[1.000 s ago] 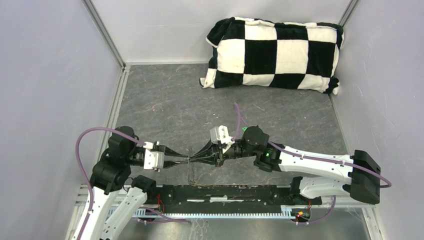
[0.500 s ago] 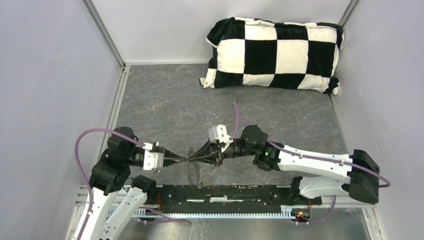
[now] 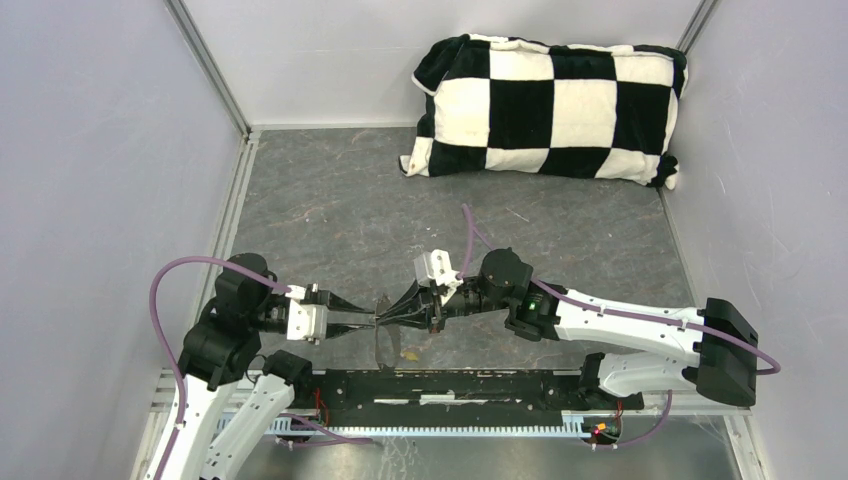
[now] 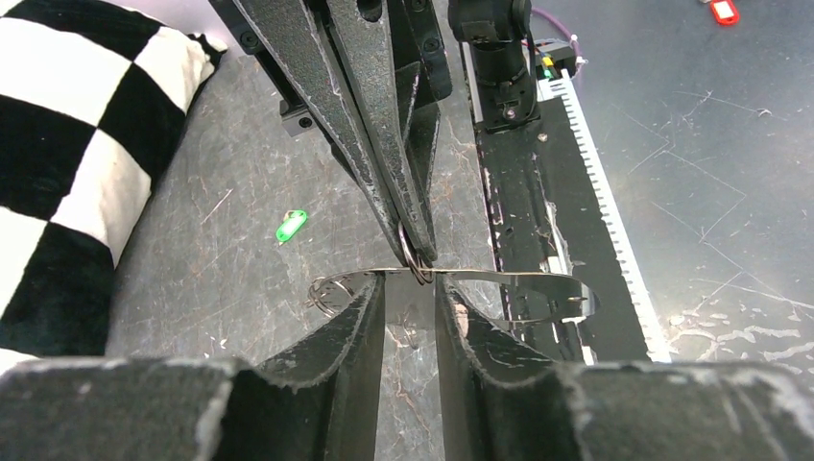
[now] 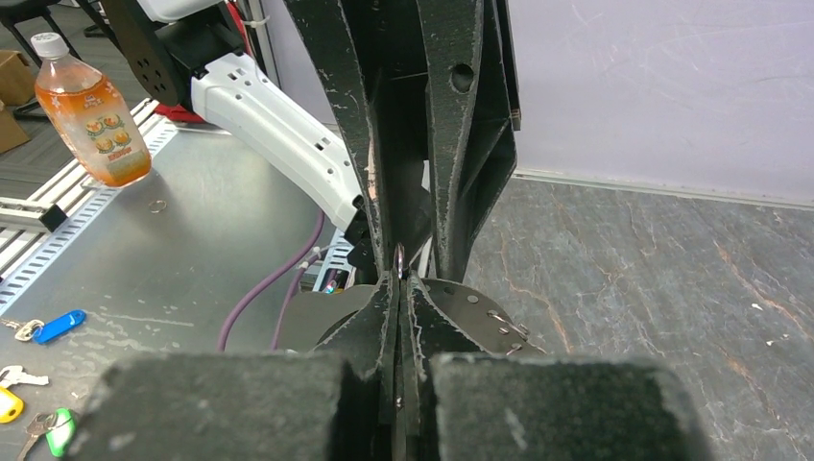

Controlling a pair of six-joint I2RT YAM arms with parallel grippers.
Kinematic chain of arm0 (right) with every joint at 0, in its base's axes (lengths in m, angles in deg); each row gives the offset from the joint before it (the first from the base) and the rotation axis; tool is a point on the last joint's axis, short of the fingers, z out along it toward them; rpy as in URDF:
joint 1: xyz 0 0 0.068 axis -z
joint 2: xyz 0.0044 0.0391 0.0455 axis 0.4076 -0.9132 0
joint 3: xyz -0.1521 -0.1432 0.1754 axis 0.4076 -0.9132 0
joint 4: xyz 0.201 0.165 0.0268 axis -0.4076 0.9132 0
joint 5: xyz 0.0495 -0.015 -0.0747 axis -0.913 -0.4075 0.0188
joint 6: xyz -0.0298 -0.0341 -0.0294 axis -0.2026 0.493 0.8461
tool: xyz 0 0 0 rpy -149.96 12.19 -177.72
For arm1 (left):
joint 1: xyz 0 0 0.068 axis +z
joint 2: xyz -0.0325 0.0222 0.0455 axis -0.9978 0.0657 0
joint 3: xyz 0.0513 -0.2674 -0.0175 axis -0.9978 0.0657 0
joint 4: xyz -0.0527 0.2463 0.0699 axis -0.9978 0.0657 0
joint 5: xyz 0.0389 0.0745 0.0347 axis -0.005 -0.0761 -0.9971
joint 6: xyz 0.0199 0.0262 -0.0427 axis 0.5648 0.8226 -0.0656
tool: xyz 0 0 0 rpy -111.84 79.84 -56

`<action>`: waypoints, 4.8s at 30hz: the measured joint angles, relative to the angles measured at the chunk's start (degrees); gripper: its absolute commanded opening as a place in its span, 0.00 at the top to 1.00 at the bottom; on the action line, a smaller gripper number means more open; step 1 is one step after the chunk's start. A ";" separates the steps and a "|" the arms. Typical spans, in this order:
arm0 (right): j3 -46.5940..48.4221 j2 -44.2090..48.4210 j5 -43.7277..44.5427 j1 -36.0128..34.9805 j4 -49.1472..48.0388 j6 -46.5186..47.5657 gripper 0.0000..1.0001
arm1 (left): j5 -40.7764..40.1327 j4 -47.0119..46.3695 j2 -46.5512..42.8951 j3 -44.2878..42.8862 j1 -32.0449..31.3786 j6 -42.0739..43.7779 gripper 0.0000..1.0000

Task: Put the keys on the keyring
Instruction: Adjust the key on the keyring.

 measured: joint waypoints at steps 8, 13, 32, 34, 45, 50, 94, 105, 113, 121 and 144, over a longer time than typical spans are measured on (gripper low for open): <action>0.59 -0.17 0.26 0.00 1.16 0.02 0.99 | -0.96 0.04 0.02 0.20 0.00 -0.52 0.48; 0.59 -0.50 1.07 0.02 2.14 0.15 0.99 | -3.85 -2.95 -0.70 1.99 0.00 -5.84 0.47; 1.01 -0.55 4.35 0.02 4.15 1.51 1.00 | -7.80 -5.99 -4.02 3.78 0.00 -9.51 0.11; 1.22 -0.52 4.83 0.11 4.94 1.88 1.00 | -7.74 -5.64 -4.02 3.76 0.00 -9.38 0.14; 1.31 0.33 5.33 1.92 7.37 3.34 0.99 | -7.80 -4.63 -3.19 2.97 0.00 -8.76 0.11; 1.31 1.92 5.29 2.62 7.58 3.41 1.00 | -8.90 -4.61 -2.82 2.75 0.00 -8.76 0.07; 1.18 3.78 4.98 4.24 8.81 3.06 1.00 | -16.55 4.85 -0.44 -1.84 0.00 -6.14 0.00; 0.11 4.04 4.72 4.55 7.78 2.69 1.00 | -16.35 4.79 -0.44 -2.80 0.00 -6.97 0.00; -0.09 4.20 4.66 4.66 7.28 2.25 1.00 | -16.00 4.76 -0.50 -2.91 0.00 -8.31 0.02; -0.11 4.22 4.52 4.83 5.97 1.60 1.00 | -16.00 4.76 -0.61 -2.89 0.00 -8.90 0.02; -3.08 3.74 -3.45 5.27 -9.25 -5.01 1.00 | -9.73 3.63 -0.66 -2.89 0.00 -8.79 0.12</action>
